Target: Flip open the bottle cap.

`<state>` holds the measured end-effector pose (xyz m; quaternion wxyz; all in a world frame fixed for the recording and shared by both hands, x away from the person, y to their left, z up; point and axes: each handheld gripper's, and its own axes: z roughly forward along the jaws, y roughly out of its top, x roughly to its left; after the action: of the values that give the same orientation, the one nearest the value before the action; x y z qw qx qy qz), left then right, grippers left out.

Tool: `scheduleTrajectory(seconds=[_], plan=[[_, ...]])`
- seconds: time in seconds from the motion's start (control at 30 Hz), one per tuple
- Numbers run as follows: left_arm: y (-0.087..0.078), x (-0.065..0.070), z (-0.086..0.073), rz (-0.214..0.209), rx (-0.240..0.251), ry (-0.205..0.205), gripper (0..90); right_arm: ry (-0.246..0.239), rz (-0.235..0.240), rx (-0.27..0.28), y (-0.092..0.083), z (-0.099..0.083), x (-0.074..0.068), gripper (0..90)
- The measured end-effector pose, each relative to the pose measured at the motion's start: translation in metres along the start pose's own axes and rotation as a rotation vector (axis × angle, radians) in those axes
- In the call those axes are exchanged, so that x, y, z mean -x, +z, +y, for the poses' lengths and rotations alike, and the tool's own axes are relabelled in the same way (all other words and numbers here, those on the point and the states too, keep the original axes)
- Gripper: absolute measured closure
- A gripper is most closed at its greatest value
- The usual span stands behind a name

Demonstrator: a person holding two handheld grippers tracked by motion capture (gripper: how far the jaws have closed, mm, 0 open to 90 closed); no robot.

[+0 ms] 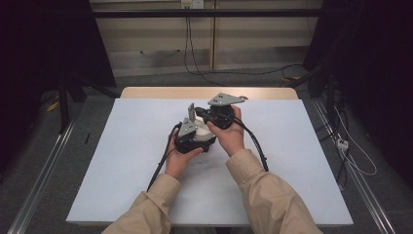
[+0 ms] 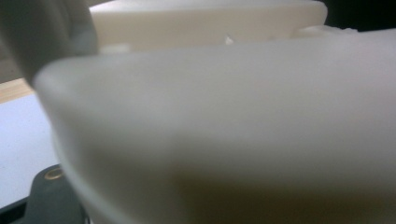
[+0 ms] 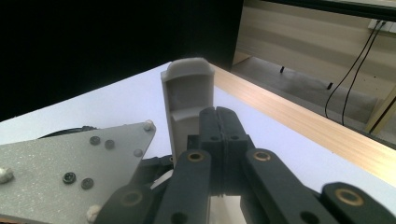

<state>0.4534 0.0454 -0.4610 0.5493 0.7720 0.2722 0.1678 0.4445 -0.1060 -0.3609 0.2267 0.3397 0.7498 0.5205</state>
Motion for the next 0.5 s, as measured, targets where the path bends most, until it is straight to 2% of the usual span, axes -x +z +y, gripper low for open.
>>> scheduleTrajectory(seconds=[0.5], plan=[[-0.0006,0.0005,-0.0002,0.009,-0.002,-0.005,18.5,-0.013,0.01,-0.003,0.0061,0.0017,-0.0013,90.0]])
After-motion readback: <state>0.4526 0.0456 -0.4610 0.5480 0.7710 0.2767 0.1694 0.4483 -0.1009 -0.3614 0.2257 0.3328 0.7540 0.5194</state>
